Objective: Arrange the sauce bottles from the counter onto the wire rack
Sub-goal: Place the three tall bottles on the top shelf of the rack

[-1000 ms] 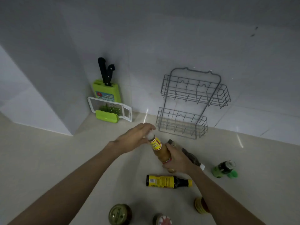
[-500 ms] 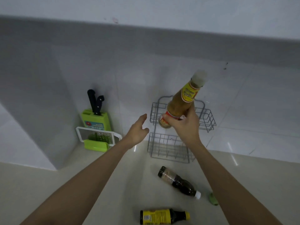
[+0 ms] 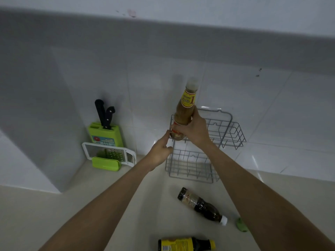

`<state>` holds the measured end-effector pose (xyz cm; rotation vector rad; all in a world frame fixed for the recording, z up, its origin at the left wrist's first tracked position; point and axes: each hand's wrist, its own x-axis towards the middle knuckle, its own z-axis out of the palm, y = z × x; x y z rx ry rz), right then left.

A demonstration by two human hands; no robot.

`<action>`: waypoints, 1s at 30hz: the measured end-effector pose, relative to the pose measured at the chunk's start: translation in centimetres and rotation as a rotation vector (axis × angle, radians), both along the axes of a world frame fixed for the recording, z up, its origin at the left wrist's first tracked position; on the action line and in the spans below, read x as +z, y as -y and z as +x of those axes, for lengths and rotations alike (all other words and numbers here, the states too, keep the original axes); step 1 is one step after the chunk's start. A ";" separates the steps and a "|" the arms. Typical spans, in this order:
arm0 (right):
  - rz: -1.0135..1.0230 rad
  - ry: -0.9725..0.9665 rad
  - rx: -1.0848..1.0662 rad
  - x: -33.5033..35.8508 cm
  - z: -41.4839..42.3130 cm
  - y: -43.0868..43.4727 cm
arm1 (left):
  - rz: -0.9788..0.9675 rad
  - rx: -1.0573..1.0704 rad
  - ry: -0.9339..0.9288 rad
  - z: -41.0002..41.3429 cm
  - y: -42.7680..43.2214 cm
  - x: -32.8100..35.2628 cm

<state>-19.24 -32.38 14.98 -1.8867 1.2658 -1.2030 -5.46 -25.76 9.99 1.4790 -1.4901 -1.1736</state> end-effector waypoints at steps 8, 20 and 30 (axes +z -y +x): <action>0.073 -0.129 0.076 0.2 0.6 0.9 | 0.023 -0.014 0.112 0.0 -0.1 -0.3; -0.250 -0.034 -0.107 -1.3 -2.2 -4.8 | -0.031 0.045 0.202 1.5 -2.0 -2.7; 0.463 -0.780 0.201 -13.0 -14.2 -9.3 | -0.110 -0.462 0.669 -4.6 -5.0 -11.4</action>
